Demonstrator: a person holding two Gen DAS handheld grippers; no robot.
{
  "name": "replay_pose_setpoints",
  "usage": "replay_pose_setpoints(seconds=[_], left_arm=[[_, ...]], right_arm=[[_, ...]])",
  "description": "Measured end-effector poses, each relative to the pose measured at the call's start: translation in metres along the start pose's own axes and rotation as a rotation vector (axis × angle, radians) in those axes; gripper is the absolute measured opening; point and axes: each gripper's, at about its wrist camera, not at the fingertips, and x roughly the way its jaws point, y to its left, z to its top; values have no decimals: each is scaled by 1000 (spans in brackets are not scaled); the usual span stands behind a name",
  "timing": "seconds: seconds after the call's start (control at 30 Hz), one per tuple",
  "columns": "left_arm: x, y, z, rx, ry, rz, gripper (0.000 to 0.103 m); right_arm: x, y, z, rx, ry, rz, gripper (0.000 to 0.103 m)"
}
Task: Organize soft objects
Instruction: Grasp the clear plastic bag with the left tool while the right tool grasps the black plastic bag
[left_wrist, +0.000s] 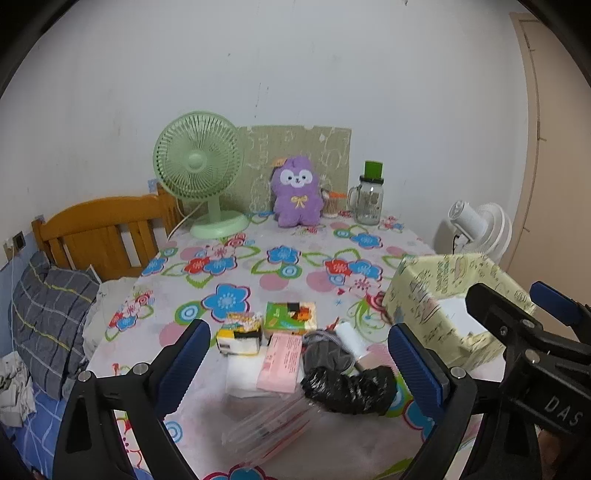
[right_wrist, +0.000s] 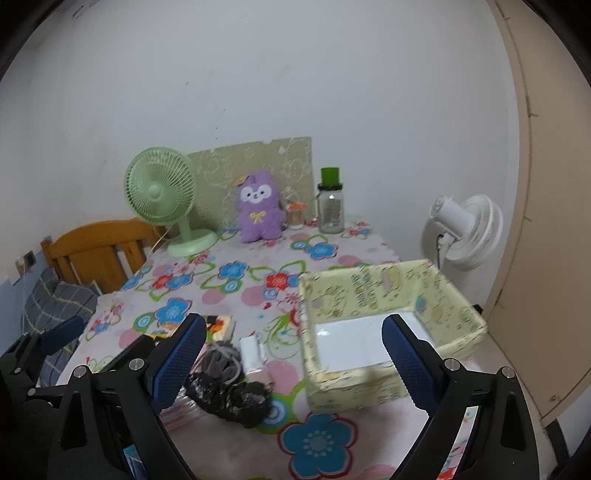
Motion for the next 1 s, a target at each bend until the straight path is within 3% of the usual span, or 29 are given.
replay_pose_setpoints(seconds=[0.5, 1.0], left_arm=[[31, 10, -46, 6, 98, 6, 94], [69, 20, -78, -3, 193, -28, 88]], right_arm=[[27, 32, -44, -54, 65, 48, 96], [65, 51, -78, -46, 159, 36, 94]])
